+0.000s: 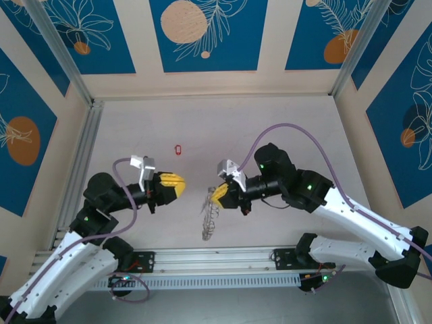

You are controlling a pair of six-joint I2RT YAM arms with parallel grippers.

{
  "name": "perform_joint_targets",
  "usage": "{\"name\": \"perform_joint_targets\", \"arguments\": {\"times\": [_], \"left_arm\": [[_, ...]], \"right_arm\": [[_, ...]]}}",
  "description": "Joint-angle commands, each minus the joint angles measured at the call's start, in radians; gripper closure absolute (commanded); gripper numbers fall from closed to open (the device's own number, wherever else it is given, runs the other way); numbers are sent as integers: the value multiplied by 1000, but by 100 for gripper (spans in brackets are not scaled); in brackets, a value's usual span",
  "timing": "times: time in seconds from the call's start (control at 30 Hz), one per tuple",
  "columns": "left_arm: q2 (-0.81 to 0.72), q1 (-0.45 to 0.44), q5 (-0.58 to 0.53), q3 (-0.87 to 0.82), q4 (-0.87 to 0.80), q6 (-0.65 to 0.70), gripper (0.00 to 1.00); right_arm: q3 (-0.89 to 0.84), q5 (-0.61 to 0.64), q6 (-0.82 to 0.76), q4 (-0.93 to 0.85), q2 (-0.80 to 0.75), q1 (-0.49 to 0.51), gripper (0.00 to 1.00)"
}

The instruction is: Put the keys on the keyring

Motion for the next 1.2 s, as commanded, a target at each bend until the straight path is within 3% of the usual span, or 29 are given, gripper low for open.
{"name": "perform_joint_targets", "arguments": {"times": [0.0,0.23,0.33,0.57,0.93,1.17], "left_arm": [[-3,-34,75,36,53,19,79],[51,-86,114,74,107,32,62],[78,-103,112,88,124,48,64],[116,-151,122,118,142,69,72],[176,-208,53,164,14,175,72],[191,-233,25,166,4,192,82]], "right_arm": [[18,-199,-17,160,-16,-28,100],[-91,-329,88,483,-23,-75,100],[-163,-328,160,657,-30,-79,100],[-248,-271,252,865,-29,-81,100],[-263,-259,273,923,-18,-81,100],[-261,-255,269,920,-7,-74,100]]}}
